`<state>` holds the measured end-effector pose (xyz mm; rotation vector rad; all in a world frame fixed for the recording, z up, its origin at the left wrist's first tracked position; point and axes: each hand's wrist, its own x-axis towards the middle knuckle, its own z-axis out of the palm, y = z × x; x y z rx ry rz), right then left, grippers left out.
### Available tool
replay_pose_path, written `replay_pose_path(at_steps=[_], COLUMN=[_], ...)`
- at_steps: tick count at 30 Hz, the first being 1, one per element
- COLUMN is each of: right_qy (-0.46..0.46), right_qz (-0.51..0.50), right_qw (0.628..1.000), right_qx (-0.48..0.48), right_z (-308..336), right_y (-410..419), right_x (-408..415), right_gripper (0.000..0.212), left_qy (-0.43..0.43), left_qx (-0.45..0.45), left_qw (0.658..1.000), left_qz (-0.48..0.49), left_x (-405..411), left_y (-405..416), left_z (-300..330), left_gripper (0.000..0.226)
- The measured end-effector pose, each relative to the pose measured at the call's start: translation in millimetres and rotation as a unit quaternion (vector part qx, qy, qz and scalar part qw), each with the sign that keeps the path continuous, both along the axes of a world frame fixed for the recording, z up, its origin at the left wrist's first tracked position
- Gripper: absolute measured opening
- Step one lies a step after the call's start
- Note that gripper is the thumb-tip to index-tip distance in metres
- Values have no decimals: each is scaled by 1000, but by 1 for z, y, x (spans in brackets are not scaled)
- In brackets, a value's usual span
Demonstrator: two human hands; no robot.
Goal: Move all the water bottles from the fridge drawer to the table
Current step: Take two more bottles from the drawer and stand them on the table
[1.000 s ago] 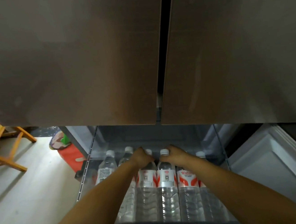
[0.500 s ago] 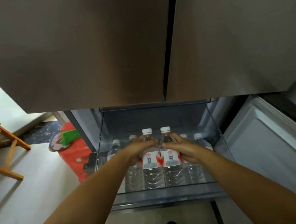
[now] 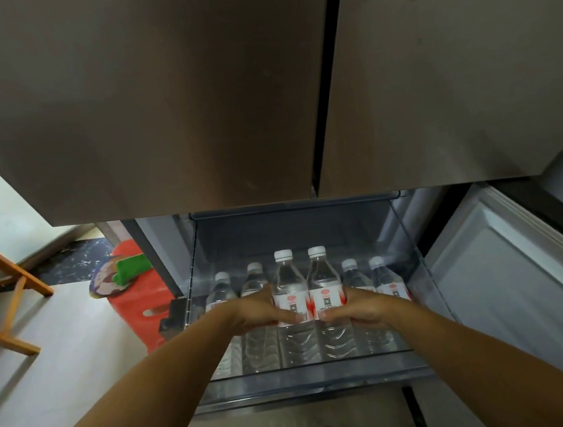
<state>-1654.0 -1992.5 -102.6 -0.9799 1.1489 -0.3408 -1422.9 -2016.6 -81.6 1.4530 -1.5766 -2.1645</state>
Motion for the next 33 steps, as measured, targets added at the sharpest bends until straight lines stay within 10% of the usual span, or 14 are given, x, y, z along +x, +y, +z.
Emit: replay_pose_path(at_steps=[9,18,25,33], right_qy=[-78,-113,-143,138], right_qz=[-130,-249,-303,-407], right_qw=[988,962,942,872], right_qx=[11,18,-14,-236], right_z=[37,86,126,137], right_y=[1,17,54,130], right_x=[-2,-8,-4,-20], right_gripper=[37,54,54,63], left_qy=[57,243,278,162], left_qx=[26,144,129,-42], left_qw=[991,909,926,981], left_qz=[122,307,220,103], left_x=[-6,-21,-28,-76], left_y=[-1,17,42,86], left_z=[8,44,100,124], left_gripper=[47,58,48,33])
